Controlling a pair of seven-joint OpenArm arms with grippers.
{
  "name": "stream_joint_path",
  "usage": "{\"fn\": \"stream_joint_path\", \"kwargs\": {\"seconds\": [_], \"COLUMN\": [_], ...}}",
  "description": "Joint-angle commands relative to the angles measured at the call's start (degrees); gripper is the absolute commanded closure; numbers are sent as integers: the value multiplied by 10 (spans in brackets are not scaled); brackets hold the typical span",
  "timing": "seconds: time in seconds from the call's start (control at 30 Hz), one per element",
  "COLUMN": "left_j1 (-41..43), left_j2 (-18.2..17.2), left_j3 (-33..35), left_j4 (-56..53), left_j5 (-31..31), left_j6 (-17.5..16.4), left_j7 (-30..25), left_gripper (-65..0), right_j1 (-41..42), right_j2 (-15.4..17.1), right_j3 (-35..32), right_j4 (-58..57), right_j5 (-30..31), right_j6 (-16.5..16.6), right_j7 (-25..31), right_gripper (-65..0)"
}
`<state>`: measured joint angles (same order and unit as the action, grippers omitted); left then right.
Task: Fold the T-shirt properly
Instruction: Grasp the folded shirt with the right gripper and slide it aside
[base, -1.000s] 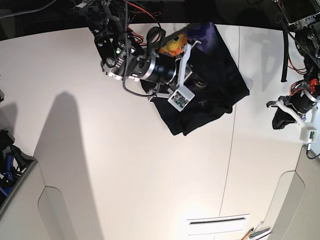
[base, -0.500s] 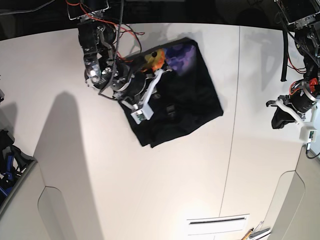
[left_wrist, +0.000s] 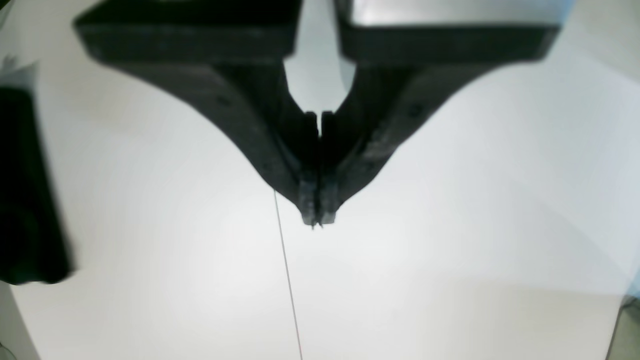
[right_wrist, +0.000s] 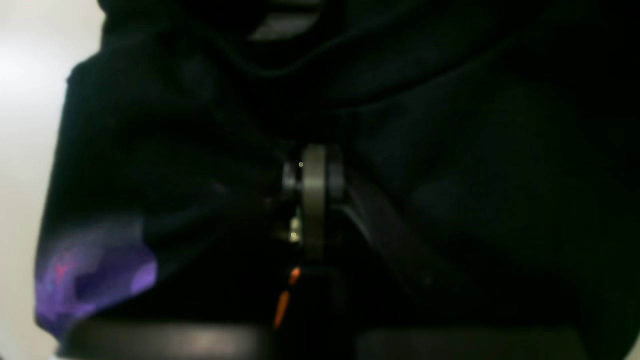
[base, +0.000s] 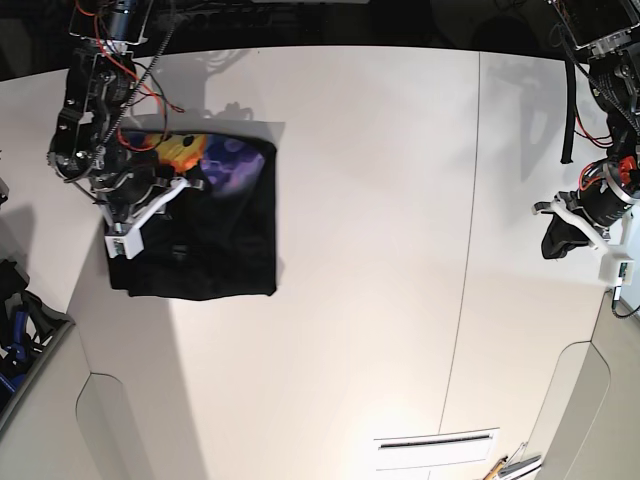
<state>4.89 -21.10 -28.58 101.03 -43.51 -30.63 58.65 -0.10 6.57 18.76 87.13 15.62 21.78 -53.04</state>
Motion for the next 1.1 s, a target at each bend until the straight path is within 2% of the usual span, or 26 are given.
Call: {"fn": "stream_joint_path", "kwargs": {"seconds": [0.0, 0.17, 0.37, 0.63, 0.73, 0.9, 1.07], "left_j1": [-7, -7, -9, -17, -17, 9, 77], "left_j2": [-10, -10, -10, -10, -10, -10, -10], "left_j3": [-4, -4, -4, -4, -4, -4, -4], "left_j4": [10, 10, 10, 38, 76, 146, 204], "left_j5": [-9, -10, -18, -26, -26, -20, -19], "left_j6": [0, 0, 0, 0, 0, 0, 0], "left_j7": [-10, -10, -11, -8, 13, 27, 44], "left_gripper": [0, 0, 0, 0, 0, 0, 0], "right_j1": [2, 2, 5, 30, 24, -28, -115], "right_j2": [15, 45, 50, 50, 50, 47, 47], "right_j3": [12, 36, 36, 36, 36, 36, 36], "right_j4": [3, 3, 22, 184, 229, 265, 323], "right_j5": [-10, 41, 101, 105, 105, 109, 110], "right_j6": [-10, 11, 27, 34, 42, 42, 50], "right_j7": [-26, -36, -35, -29, -32, -38, -51], "right_gripper": [0, 0, 0, 0, 0, 0, 0]}}
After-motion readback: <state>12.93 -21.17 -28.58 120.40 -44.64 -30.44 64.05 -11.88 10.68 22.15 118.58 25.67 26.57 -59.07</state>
